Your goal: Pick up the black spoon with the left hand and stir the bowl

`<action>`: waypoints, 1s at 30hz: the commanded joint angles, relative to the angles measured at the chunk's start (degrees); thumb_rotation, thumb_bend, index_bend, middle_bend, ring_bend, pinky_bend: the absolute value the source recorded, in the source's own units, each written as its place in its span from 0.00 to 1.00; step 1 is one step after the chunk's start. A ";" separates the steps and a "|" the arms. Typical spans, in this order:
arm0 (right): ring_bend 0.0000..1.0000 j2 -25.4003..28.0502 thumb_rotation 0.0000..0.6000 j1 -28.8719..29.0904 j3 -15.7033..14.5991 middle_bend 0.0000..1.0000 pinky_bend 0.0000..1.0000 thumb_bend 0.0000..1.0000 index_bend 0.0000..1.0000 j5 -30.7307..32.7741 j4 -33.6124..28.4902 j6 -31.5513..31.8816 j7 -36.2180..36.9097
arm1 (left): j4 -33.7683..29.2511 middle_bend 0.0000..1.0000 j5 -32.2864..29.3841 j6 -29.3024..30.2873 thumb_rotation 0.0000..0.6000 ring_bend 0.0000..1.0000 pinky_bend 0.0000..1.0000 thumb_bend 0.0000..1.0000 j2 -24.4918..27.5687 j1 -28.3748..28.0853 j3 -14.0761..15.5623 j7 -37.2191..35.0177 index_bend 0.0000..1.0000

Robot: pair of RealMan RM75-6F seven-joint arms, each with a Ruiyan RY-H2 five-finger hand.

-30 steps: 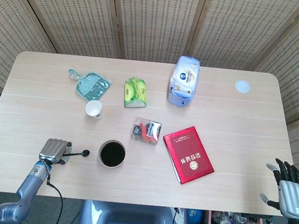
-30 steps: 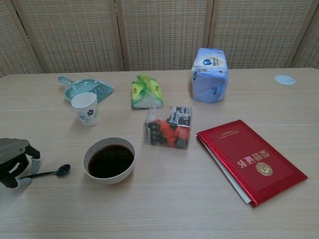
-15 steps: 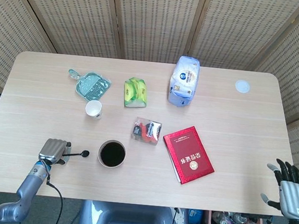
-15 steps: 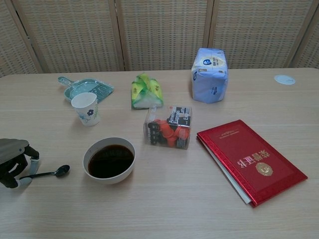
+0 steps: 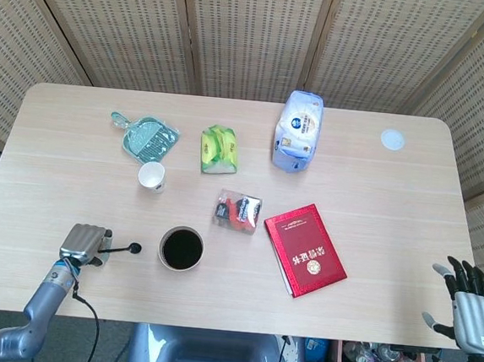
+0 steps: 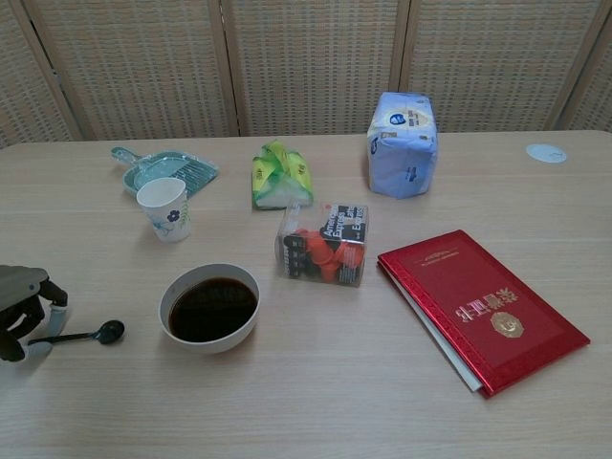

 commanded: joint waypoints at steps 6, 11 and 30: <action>0.07 0.00 1.00 -0.06 0.03 0.16 0.11 0.13 0.23 -0.23 0.25 0.17 0.40 | -1.93 0.82 2.24 1.75 1.00 0.77 0.74 0.38 2.90 -0.31 0.00 0.77 0.60; 0.07 0.11 1.00 -0.07 0.08 0.16 0.11 0.13 0.23 -0.44 0.17 0.33 0.43 | -3.36 0.82 4.20 3.14 1.00 0.77 0.74 0.38 5.14 -0.96 -0.35 1.74 0.60; 0.07 0.92 1.00 0.46 0.03 0.16 0.11 0.13 0.23 -2.44 -1.50 0.99 -0.56 | -16.51 0.83 18.60 6.23 1.00 0.77 0.74 0.38 18.27 -9.33 -1.78 17.07 0.63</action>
